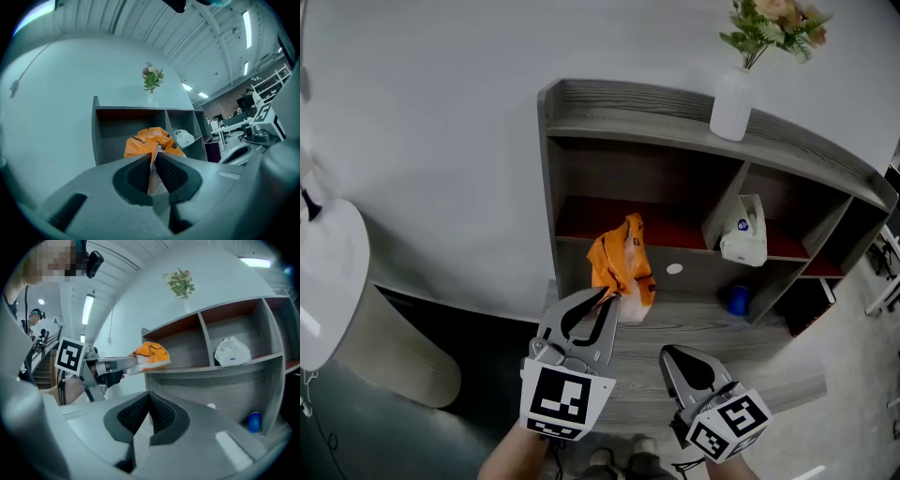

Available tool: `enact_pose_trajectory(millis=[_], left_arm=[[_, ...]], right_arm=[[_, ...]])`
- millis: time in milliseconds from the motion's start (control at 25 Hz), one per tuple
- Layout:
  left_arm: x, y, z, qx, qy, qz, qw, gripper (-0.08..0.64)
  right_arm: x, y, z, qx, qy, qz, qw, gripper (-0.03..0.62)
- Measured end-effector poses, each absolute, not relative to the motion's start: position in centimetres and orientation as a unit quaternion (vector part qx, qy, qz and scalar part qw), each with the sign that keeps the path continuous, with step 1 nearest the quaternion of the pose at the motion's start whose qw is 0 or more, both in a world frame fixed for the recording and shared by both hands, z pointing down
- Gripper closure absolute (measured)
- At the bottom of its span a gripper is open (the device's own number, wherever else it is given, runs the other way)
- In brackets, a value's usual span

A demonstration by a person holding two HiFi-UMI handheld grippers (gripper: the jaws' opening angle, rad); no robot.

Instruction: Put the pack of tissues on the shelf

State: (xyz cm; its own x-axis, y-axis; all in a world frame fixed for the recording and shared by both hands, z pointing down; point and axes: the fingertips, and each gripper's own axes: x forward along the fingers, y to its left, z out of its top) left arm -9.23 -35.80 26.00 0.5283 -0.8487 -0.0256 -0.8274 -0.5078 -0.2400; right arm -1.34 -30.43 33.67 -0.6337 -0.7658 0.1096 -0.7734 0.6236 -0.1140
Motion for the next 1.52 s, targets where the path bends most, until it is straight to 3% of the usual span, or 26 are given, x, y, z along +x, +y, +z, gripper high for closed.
enact_pose_trajectory(millis=[1520], left_arm=[[-10.7, -48.8, 26.1, -0.790, 0.596, -0.101, 0.106, 0.526]], right_arm=[[-1.2, -41.8, 34.0, 0.322, -0.942, 0.090, 0.014, 0.591]])
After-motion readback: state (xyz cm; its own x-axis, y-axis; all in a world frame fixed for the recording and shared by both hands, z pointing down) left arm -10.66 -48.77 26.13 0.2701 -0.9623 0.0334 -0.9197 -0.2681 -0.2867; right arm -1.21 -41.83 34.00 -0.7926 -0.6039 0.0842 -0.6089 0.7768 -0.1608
